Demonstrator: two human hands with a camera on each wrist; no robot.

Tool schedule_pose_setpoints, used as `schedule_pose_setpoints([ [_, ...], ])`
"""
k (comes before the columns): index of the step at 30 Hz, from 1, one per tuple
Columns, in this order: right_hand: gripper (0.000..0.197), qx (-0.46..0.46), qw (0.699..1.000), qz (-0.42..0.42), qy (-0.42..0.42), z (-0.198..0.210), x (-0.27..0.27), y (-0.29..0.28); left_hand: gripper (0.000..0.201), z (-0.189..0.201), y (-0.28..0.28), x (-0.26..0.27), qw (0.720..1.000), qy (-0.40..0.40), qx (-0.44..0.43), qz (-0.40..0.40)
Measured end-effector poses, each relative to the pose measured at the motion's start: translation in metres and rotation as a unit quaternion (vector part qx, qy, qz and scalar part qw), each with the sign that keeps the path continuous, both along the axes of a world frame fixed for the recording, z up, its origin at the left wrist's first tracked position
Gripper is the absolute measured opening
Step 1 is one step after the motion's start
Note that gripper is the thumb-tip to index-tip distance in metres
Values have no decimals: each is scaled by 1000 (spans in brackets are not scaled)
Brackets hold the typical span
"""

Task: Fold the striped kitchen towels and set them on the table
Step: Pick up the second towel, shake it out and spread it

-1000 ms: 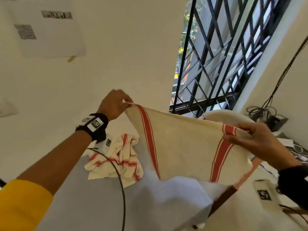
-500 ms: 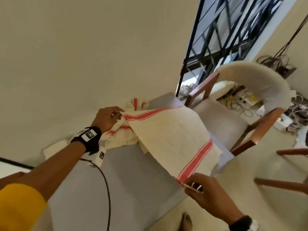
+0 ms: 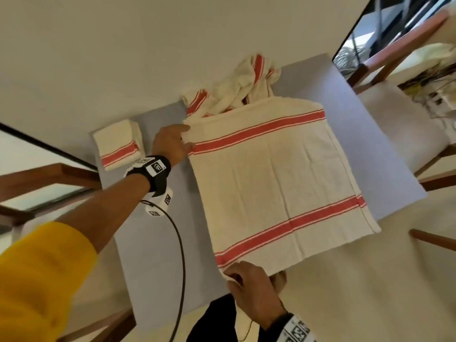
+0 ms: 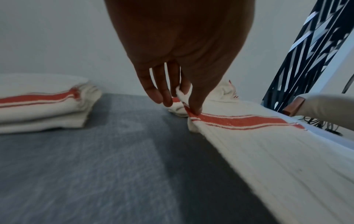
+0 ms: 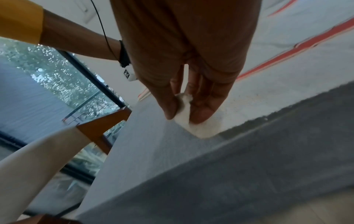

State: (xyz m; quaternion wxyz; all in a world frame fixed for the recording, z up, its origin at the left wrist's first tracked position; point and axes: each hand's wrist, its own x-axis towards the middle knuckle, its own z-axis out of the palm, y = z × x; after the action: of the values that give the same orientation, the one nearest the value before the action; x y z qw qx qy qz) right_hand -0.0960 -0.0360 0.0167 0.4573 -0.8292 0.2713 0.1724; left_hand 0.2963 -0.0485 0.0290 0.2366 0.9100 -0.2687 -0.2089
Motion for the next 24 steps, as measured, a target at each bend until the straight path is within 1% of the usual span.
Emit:
schedule_pose_setpoints([
  [2, 23, 13, 999, 31, 13, -16, 5, 25, 59, -17, 24, 0, 999, -26, 21, 0],
  [3, 25, 18, 999, 39, 17, -20, 6, 32, 58, -18, 28, -3, 999, -36, 30, -2],
  [7, 27, 20, 992, 117, 32, -41, 5, 70, 56, -36, 72, -3, 996, -49, 73, 36],
  [10, 26, 19, 989, 142, 39, -48, 5, 76, 54, -45, 92, 1, 993, -64, 85, 44],
  [12, 24, 41, 989, 139, 31, -48, 7, 73, 54, -49, 94, 0, 992, -81, 88, 34],
  [14, 34, 64, 990, 124, 27, -44, 5, 66, 54, -52, 92, -8, 991, -94, 95, 20],
  [16, 49, 76, 992, 103, 22, -38, -1, 54, 58, -55, 89, -28, 989, -106, 101, 6],
  [17, 51, 81, 993, 79, 17, -34, -6, 45, 59, -57, 87, -45, 988, -111, 103, -5],
  [19, 44, 83, 996, 15, -1, -29, -16, 23, 59, -63, 85, -86, 988, -111, 90, -51],
  [21, 32, 61, 997, -41, -12, -27, -29, -6, 55, -71, 91, -140, 990, -96, 50, -96],
  [24, 19, 23, 993, -119, -8, -27, -53, -57, 53, -82, 111, -226, 993, -74, 3, -92],
])
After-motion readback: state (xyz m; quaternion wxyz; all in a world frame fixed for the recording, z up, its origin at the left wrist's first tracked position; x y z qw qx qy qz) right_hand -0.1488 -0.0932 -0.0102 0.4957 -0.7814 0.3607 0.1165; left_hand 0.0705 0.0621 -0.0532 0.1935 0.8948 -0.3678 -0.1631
